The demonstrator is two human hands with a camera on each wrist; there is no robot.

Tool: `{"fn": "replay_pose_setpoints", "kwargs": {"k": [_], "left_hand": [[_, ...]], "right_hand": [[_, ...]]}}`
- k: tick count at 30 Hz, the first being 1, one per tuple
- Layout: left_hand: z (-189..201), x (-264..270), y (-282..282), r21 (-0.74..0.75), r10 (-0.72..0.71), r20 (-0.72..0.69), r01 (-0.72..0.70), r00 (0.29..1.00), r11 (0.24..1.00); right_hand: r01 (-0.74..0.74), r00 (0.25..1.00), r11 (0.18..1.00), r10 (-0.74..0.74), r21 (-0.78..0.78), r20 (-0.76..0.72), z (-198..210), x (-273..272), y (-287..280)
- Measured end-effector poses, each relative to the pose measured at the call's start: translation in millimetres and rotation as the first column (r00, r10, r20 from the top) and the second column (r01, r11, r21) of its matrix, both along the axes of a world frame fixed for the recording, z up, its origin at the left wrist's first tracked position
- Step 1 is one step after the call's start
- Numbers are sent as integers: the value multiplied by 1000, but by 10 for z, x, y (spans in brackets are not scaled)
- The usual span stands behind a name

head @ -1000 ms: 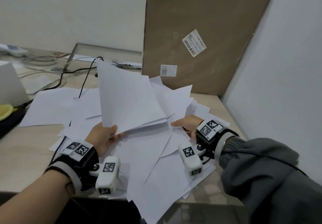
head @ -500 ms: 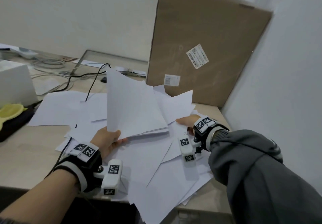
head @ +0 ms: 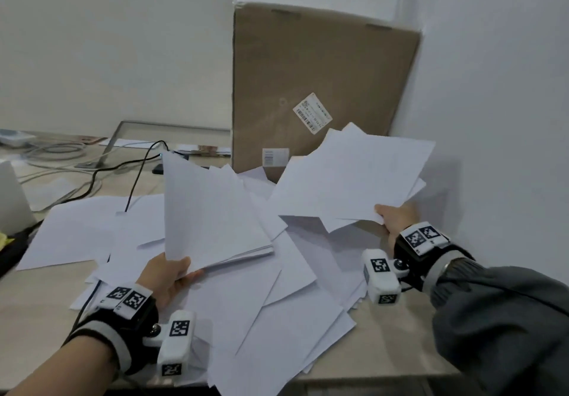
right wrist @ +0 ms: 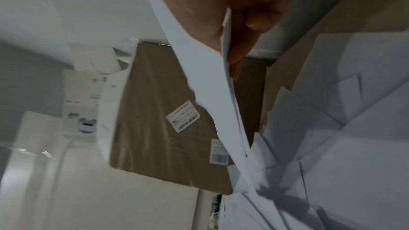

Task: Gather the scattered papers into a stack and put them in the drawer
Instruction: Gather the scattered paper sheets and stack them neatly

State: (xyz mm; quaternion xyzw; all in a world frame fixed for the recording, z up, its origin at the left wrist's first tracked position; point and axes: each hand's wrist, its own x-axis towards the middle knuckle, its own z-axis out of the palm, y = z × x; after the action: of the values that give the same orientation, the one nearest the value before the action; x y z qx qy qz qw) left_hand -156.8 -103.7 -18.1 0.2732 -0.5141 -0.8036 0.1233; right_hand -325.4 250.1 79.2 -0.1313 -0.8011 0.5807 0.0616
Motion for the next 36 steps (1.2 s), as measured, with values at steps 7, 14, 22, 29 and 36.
{"fn": "replay_pose_setpoints", "kwargs": {"k": [7,14,22,29,36], "left_hand": [[171,138,185,-46,-78,12,78,997,996],[239,296,684,56,-211,-20,212,977,976],[154,446,926,25,-231,65,230,971,973],[141,461,846,92,-218,116,208,969,974],[123,563,489,116,-291,178,274,940,955]], "right_hand": [[41,990,944,-83,-328,-116,42,485,-28],[-133,991,937,129,-322,-33,-406,931,-528],[-309,913,927,352,-214,206,-906,1252,-616],[-284,863,908,383,-308,331,-879,1159,-398],[-209,849,931,324,-298,417,-956,820,-104]]}}
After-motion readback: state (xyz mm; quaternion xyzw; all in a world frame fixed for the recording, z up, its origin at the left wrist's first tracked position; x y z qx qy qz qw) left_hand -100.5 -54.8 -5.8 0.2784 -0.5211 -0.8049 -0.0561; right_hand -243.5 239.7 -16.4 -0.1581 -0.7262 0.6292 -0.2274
